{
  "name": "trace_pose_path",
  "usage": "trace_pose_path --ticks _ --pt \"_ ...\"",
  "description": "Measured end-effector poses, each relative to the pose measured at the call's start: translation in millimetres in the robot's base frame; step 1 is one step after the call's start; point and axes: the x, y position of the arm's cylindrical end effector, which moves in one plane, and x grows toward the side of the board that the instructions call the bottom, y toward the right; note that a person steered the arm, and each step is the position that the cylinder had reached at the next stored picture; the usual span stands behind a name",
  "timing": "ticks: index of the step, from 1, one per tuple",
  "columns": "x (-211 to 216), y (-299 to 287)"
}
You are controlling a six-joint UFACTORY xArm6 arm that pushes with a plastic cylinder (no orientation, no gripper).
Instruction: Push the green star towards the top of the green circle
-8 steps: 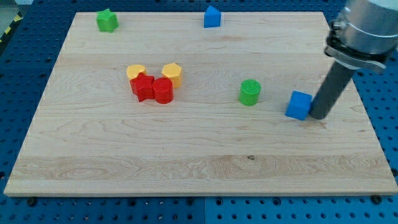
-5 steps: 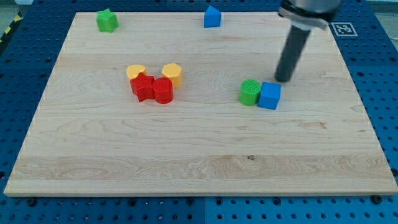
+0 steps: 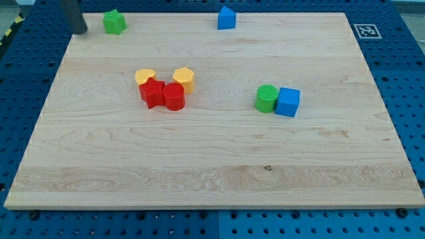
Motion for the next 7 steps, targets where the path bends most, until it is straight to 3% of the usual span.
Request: trace_pose_path --ticks 1,4,5,6,7 --pt "-29 12" --pt "22 110" --pt "22 114" --pt "13 69" --pt "-17 81"
